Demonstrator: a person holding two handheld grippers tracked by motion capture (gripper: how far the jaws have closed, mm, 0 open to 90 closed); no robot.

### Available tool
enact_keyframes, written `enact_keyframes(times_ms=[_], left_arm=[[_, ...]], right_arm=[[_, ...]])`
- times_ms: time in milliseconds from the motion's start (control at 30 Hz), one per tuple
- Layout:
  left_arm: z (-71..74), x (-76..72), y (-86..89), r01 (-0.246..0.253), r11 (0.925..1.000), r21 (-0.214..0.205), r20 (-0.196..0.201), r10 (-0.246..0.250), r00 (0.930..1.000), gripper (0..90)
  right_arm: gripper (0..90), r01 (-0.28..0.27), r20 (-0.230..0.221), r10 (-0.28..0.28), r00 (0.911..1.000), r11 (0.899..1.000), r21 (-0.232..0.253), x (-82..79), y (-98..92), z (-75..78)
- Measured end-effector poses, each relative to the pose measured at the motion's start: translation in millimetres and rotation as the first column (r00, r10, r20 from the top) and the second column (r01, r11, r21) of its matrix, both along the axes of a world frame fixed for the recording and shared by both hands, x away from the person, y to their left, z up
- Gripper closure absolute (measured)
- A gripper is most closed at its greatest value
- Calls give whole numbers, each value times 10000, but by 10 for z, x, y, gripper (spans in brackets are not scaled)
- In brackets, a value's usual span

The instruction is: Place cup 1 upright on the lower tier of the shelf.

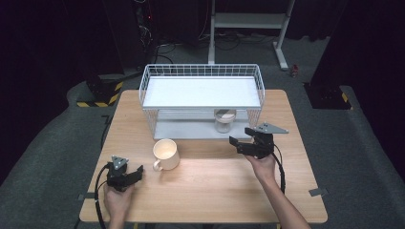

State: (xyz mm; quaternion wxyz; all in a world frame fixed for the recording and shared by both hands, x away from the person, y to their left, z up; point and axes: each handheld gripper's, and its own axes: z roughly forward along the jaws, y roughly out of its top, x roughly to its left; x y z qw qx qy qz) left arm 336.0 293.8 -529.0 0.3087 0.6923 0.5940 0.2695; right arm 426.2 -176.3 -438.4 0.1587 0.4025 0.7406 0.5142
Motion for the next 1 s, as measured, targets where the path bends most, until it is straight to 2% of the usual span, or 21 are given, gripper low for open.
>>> enact_keyframes(times_ms=[233, 400, 567, 733, 1000], left_arm=[[0, 0, 0, 2, 10000, 4, -2, -2, 10000, 288], [0, 0, 0, 3, 10000, 7, 3, -3, 10000, 288], [0, 0, 0, 1, 10000, 6, -2, -1, 10000, 288], [0, 0, 1, -2, 10000, -1, -5, 2, 10000, 288], [0, 0, 0, -1, 10000, 0, -5, 1, 10000, 288]], right_arm=[[211, 210, 19, -211, 9998, 9994, 266, -142, -191, -30], [224, 281, 129, -284, 9995, 9993, 229, -225, -283, -55], [237, 481, 90, -482, 9988, 9987, 155, -326, -397, -155], [251, 606, -171, -603, 9980, 9980, 155, -392, -501, -288], [271, 966, -372, -980, 9945, 9946, -389, -468, -587, -477]])
